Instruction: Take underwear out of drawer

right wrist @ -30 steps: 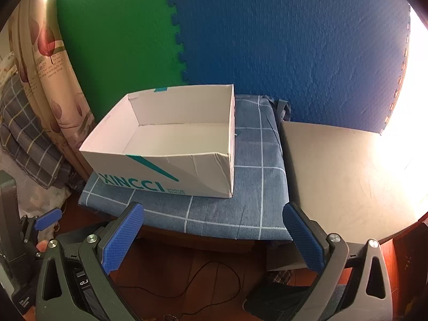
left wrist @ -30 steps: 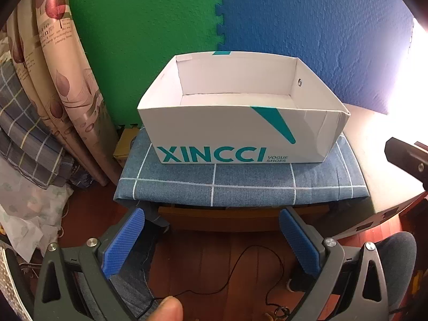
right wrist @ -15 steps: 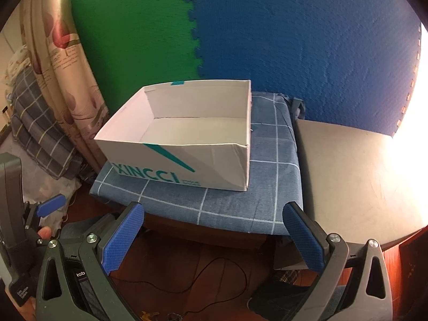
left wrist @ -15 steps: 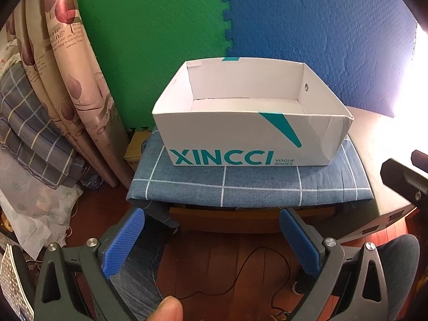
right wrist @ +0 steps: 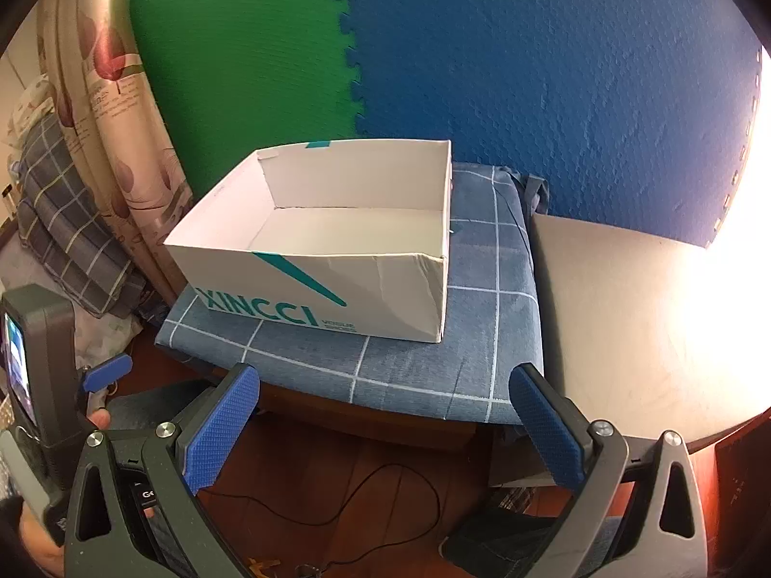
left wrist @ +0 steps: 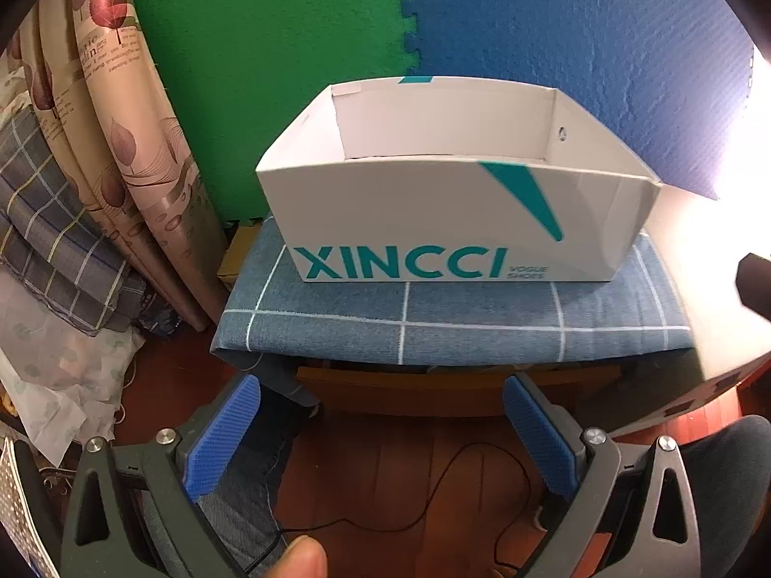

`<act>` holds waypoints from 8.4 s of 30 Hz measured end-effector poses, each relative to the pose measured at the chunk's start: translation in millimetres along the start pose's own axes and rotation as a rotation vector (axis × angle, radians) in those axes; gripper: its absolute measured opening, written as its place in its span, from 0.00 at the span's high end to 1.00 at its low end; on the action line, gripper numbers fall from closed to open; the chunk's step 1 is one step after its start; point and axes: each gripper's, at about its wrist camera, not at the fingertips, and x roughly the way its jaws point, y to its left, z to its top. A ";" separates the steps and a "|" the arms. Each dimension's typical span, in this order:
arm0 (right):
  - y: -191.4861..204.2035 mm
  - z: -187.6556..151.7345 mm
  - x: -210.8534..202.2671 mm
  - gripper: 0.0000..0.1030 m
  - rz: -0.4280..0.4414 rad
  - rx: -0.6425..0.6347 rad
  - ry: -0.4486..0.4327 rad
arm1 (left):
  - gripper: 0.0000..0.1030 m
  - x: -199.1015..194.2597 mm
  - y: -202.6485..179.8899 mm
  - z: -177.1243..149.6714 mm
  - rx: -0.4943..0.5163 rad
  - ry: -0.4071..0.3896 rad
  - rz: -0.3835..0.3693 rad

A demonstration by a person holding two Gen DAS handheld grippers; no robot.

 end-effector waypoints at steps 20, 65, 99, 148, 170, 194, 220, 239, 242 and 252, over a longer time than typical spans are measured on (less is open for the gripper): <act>-3.3 -16.0 64.8 0.00 0.048 0.020 0.066 | 0.00 101.6 11.6 -48.4 -0.024 -0.028 -0.023; -99.0 -41.9 108.0 0.00 0.068 0.225 -0.026 | 0.00 227.8 -1.7 -61.9 0.032 0.140 -0.127; -81.2 -51.0 117.9 0.00 0.042 0.153 0.029 | 0.07 292.2 -51.3 -20.9 0.090 0.323 -0.214; -68.9 -35.0 77.0 0.00 -0.019 0.064 -0.182 | 0.89 263.7 -41.6 -20.5 0.174 0.218 -0.120; -76.6 -35.9 74.3 0.00 -0.033 0.094 -0.188 | 0.89 109.0 22.6 49.5 0.029 -0.120 -0.166; -66.2 -35.7 73.0 0.00 -0.010 0.061 -0.209 | 0.89 -78.0 89.5 174.8 -0.040 -0.568 -0.171; 11.9 65.2 -1.5 0.00 -0.093 -0.056 -0.328 | 0.89 -0.6 62.9 354.3 0.000 -0.559 -0.160; 38.6 71.5 -38.5 0.00 -0.070 -0.113 -0.496 | 0.89 228.2 43.7 290.6 0.005 -0.061 -0.051; 31.6 67.5 -40.7 0.00 -0.069 -0.102 -0.492 | 0.89 245.6 40.2 273.1 0.015 -0.007 -0.038; 22.7 57.6 -41.5 0.00 -0.082 -0.072 -0.468 | 0.89 249.7 46.7 257.5 -0.019 -0.014 -0.053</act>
